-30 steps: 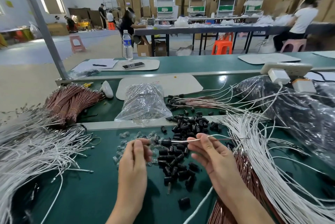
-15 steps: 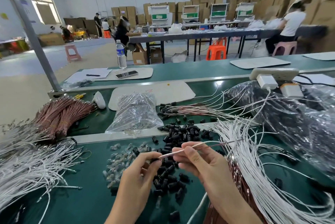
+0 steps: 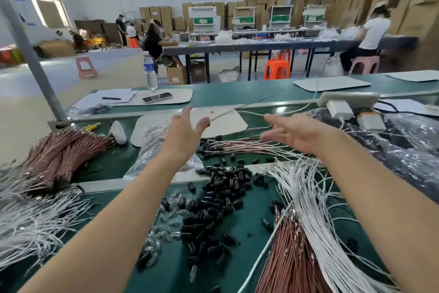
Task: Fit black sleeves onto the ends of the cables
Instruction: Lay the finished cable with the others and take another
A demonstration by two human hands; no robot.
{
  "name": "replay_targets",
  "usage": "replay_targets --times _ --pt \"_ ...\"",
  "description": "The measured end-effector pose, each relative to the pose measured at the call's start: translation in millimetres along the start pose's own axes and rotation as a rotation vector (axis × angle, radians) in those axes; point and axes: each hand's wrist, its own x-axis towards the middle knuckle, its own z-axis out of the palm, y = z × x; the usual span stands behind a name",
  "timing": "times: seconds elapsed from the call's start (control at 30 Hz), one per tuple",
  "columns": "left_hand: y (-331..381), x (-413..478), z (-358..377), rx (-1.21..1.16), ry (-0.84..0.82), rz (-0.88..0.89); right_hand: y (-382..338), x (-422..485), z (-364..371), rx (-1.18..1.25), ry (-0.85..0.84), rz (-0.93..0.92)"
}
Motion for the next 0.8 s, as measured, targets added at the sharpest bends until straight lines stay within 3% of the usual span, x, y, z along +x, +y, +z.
replay_targets --times 0.1,0.23,0.4,0.63,0.8 --pt "-10.7 -8.6 14.8 0.145 -0.162 -0.027 37.8 -6.1 -7.7 0.024 -0.044 0.135" --pt "-12.9 -44.4 35.1 0.2 -0.433 0.133 66.2 -19.1 -14.7 0.13 0.034 0.06" --pt "16.3 -86.1 63.4 0.364 -0.804 0.135 86.8 -33.7 -12.8 0.101 0.139 0.014" --pt "51.2 -123.7 80.3 0.41 -0.929 -0.047 102.0 -56.6 -12.1 0.105 0.233 -0.057" --pt "77.3 -146.4 92.3 0.545 -0.694 0.152 107.7 -72.9 -10.0 0.127 0.298 -0.087"
